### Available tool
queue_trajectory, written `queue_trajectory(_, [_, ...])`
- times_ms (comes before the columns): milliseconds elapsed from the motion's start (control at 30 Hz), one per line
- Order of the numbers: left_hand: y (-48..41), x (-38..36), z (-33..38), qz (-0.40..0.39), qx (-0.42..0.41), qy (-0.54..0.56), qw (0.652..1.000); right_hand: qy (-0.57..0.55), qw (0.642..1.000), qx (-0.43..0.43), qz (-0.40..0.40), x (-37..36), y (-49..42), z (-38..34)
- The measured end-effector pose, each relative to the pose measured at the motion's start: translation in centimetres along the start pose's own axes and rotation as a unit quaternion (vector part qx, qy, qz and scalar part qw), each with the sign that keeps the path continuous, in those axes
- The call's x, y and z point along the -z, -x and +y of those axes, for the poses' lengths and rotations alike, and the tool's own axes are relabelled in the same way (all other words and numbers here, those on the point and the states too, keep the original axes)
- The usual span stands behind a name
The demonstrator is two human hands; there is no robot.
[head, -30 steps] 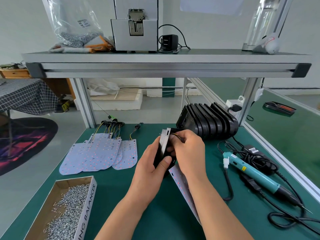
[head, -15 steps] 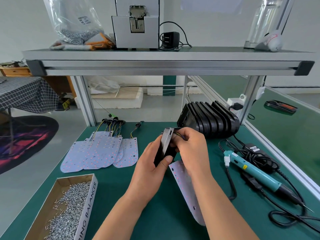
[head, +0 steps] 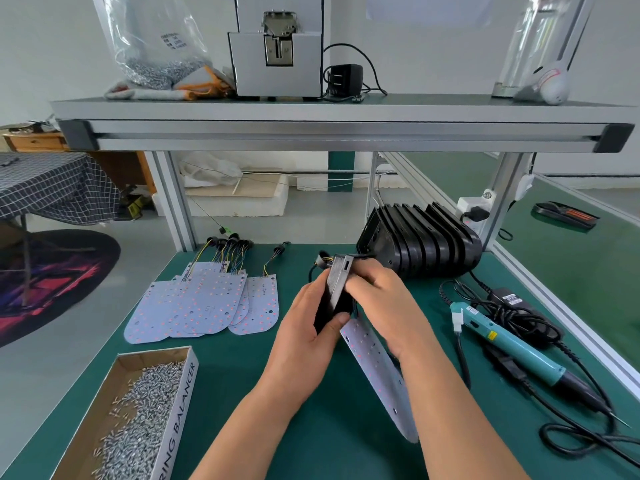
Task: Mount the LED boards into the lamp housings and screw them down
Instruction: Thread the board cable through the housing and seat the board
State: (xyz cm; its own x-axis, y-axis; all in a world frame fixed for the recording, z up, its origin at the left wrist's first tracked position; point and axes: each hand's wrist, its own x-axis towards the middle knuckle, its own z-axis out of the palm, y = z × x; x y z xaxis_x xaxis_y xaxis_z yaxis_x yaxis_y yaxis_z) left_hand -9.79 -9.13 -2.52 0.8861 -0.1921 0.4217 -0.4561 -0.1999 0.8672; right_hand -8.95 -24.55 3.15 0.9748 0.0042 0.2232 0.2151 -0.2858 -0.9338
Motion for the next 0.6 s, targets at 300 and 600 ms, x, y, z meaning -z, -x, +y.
queue_trajectory(300, [0.7, 0.4, 0.8, -0.014, 0.035, 0.101, 0.994, -0.084, 0.992, -0.001, 0.090, 0.6, 1.2, -0.2])
queue_trajectory(600, [-0.3, 0.8, 0.0, 0.124, -0.029, -0.047, 0.991, 0.003, 0.995, 0.061, 0.080, 0.3, 2.0, -1.2])
